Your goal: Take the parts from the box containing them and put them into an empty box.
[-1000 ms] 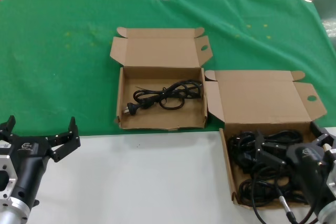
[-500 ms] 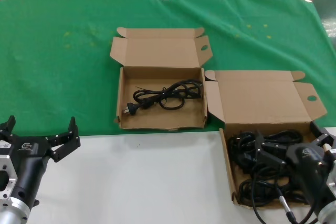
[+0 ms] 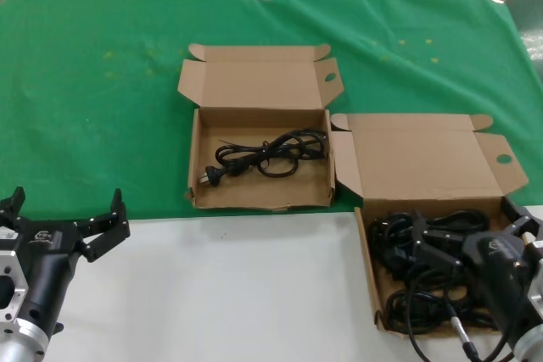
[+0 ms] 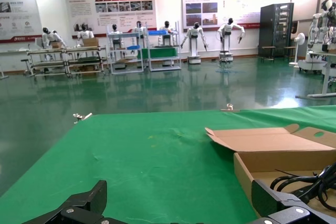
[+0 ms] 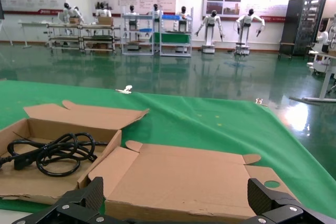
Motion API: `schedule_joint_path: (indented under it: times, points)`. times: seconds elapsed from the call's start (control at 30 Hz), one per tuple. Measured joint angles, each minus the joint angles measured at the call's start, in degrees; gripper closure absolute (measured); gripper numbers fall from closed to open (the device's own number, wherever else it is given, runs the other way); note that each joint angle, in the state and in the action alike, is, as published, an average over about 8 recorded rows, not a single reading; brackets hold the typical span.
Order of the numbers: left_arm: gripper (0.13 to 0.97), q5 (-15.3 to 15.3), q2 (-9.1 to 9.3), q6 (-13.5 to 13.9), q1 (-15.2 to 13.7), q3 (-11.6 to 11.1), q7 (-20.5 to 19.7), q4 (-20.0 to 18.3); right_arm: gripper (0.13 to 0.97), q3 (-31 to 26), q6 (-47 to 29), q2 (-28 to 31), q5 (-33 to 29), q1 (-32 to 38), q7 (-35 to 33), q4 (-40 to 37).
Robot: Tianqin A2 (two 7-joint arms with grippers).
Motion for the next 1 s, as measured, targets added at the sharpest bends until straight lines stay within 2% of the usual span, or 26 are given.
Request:
schedule_joint_path:
  times: [1.0]
  points:
    - [0.132,0.0,0.0,0.0,0.0,0.0,0.0,0.0,0.129,0.0,0.0,0.0,0.0,0.0,0.0,0.0]
